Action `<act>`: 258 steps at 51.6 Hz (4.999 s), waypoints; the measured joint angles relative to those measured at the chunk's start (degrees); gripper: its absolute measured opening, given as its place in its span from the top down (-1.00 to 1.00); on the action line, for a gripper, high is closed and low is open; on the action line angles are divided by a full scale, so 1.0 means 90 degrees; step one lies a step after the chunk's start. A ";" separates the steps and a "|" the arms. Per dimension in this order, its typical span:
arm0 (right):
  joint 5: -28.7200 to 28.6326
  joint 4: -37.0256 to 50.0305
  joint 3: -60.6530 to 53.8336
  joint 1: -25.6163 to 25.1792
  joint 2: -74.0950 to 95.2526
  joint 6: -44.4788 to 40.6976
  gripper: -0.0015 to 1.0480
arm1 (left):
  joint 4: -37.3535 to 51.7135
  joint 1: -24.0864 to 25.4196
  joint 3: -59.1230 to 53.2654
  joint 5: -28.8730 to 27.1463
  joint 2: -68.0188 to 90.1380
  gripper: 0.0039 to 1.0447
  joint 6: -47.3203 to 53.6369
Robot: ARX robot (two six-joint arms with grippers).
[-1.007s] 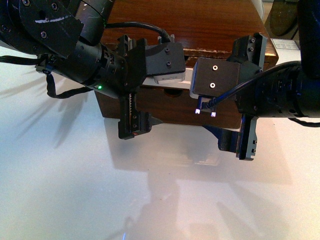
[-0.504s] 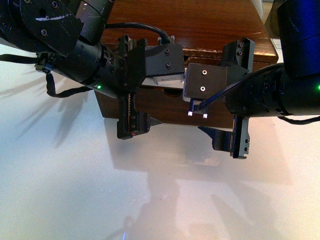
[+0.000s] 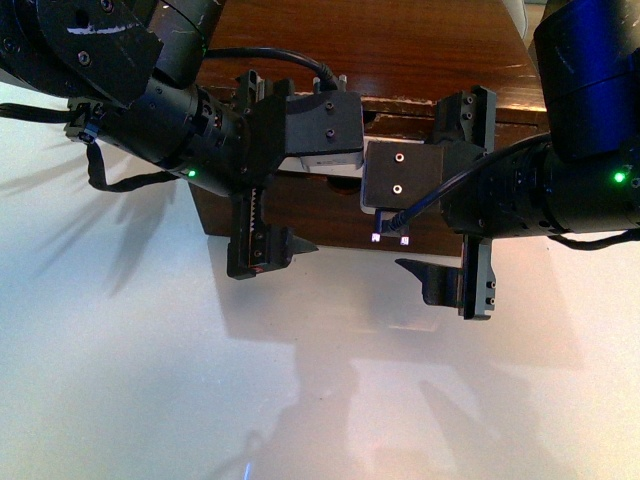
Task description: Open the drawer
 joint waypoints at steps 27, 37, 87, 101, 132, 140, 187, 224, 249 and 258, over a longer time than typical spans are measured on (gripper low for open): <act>0.0068 0.0090 -0.0330 0.0202 -0.0148 -0.0005 -0.83 | 0.0192 0.0010 -0.0432 0.0070 -0.0197 -0.84 0.0080; 0.0172 0.0221 -0.0576 0.0325 -0.0257 0.0029 -0.83 | 0.0457 -0.0007 -0.0775 0.0124 -0.0345 -0.84 0.0051; 0.0376 0.0408 -0.1749 0.1064 -0.1027 0.0391 -0.83 | 0.0471 -0.0063 -0.2098 0.0413 -0.1188 -0.84 0.0321; 0.0347 0.0369 -0.1938 0.1243 -0.1207 0.0389 -0.83 | 0.0406 -0.0068 -0.2363 0.0498 -0.1418 -0.84 0.0321; 0.0231 0.0474 -0.2110 0.1246 -0.1637 0.0396 -0.83 | 0.0508 0.0092 -0.2625 0.0576 -0.2008 -0.84 -0.0063; 0.0253 0.0340 -0.2212 0.1112 -0.2149 0.0391 -0.83 | 0.0607 0.0243 -0.2671 0.0673 -0.2446 -0.84 -0.0452; 0.0413 -0.1962 -0.3840 -0.2161 -0.9114 0.5887 -0.83 | 0.1061 0.5170 -0.4221 0.2334 -0.7055 -0.84 -0.8053; 0.1477 -0.0486 -0.5425 -0.2273 -1.0858 0.7929 0.96 | 0.3230 0.3218 -0.7116 -0.2035 -0.9855 0.97 -0.7478; 0.1479 -0.0954 -0.5651 -0.2273 -1.1691 0.7932 0.96 | 0.2475 0.2300 -0.7640 -0.2941 -1.1203 0.97 -0.7465; 0.1474 -0.2106 -0.5651 -0.2276 -1.2728 0.7934 0.96 | 0.2011 0.2295 -0.7640 -0.2960 -1.1723 0.97 -0.7463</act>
